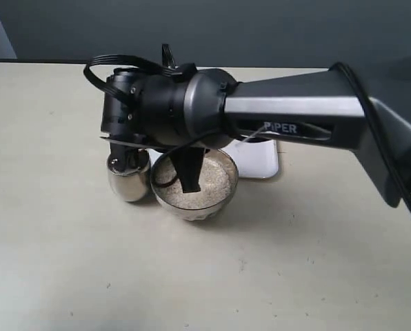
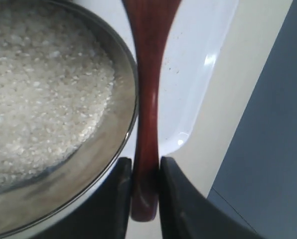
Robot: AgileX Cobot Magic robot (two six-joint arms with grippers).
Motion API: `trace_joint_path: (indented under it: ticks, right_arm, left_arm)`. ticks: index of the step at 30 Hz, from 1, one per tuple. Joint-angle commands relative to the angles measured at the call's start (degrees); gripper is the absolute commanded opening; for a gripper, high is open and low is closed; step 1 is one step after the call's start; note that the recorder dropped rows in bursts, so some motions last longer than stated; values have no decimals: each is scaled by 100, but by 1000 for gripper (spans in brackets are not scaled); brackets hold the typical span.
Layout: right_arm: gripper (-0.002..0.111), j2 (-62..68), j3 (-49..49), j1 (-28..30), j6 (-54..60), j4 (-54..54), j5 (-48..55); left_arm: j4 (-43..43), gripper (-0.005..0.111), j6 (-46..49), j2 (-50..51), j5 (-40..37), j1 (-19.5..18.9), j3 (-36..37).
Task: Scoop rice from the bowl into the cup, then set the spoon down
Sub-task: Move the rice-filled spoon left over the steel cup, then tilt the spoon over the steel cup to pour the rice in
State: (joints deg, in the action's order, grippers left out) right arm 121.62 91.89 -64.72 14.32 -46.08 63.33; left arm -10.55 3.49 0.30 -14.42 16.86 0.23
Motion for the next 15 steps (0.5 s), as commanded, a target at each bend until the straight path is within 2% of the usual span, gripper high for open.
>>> trace_joint_path:
  ticks: [1, 15]
  right_arm:
    - [-1, -4, -151, -44, -152, -157, 21]
    - [-1, -4, -193, -170, -862, -678, -96]
  left_arm:
    - [8, 1, -38, -30, 89, 37, -23]
    - [8, 1, -38, -30, 89, 37, -23]
